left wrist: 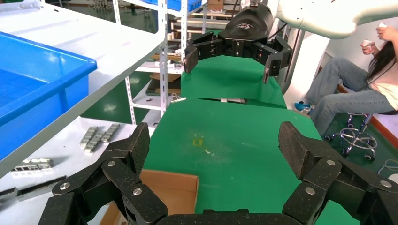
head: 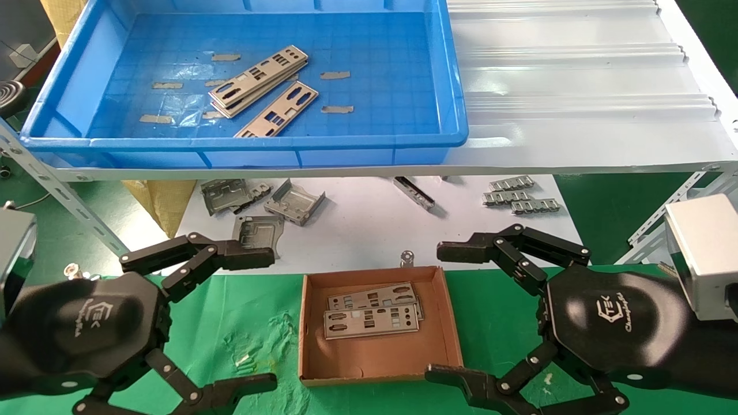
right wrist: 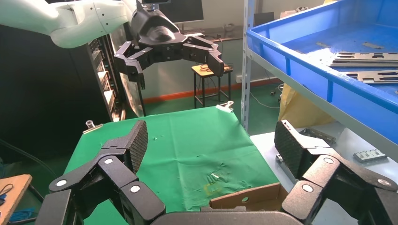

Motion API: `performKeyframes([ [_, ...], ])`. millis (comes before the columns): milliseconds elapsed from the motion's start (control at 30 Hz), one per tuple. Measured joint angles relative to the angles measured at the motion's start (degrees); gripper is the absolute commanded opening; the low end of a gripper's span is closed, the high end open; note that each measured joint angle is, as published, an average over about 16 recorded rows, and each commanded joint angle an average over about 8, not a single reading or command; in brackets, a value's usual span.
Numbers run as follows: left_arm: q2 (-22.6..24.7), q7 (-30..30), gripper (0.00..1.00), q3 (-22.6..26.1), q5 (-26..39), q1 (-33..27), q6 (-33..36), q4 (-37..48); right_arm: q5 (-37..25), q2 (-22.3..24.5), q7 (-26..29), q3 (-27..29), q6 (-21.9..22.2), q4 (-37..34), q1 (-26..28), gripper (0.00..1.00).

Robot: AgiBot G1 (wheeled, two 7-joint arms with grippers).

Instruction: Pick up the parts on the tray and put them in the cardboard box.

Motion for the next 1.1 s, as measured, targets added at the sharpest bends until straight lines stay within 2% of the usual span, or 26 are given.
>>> performKeyframes([
  [1100, 0.0, 0.0, 1.0, 0.0, 0.0, 0.0, 0.0, 0.0, 0.0, 0.0, 0.0, 0.0, 0.0, 0.0, 0.0, 1.0],
])
